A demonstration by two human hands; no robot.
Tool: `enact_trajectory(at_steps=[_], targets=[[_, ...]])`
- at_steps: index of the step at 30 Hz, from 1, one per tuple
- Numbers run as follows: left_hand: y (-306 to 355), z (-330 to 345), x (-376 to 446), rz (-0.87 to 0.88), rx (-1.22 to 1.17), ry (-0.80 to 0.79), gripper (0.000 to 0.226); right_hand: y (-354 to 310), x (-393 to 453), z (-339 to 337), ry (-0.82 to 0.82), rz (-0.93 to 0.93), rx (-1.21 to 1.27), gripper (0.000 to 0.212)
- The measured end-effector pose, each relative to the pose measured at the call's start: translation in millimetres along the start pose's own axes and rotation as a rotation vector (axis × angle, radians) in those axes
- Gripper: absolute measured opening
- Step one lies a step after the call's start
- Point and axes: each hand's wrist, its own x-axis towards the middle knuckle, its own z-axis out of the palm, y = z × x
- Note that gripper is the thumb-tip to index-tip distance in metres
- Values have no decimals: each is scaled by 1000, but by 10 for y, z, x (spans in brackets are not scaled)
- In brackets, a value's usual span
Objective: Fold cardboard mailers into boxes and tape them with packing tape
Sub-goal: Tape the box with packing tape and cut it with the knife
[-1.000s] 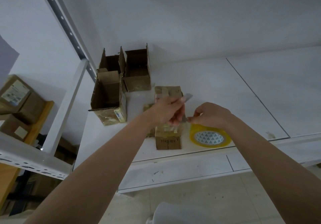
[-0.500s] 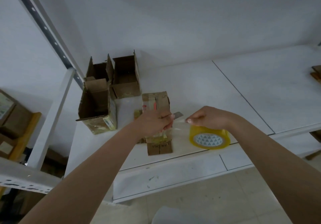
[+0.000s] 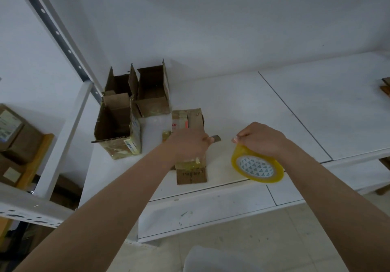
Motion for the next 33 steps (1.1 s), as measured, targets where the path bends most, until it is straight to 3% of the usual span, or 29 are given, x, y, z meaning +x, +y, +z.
enact_trajectory(at_steps=[2, 4, 8, 12, 16, 20, 23, 26, 30, 33], targets=[[-113, -3, -55, -88, -426, 46, 43, 86, -11, -14, 3, 54, -24, 26], [-145, 43, -60, -174, -593, 161, 42, 142, -23, -6, 9, 101, -33, 29], [3, 202, 45, -334, -105, 339, 30, 161, -22, 56, 15, 104, 27, 31], [203, 307, 86, -409, 52, 325, 26, 133, -30, 116, 30, 71, 14, 28], [200, 221, 74, -391, 22, 282, 34, 146, -75, 98, 45, 48, 120, 25], [89, 68, 63, -351, -316, 248, 49, 139, -129, 5, 61, -16, 311, 25], [134, 38, 15, -215, -424, 410, 53, 95, -165, -76, 70, -65, 436, 24], [311, 52, 1, -58, -447, 394, 64, 51, -193, -116, 98, -121, 458, 21], [479, 105, 21, -55, -618, 371, 33, 37, -232, -121, 121, -176, 480, 20], [607, 123, -32, -137, -894, 364, 26, 37, -240, -67, 231, -180, 328, 33]])
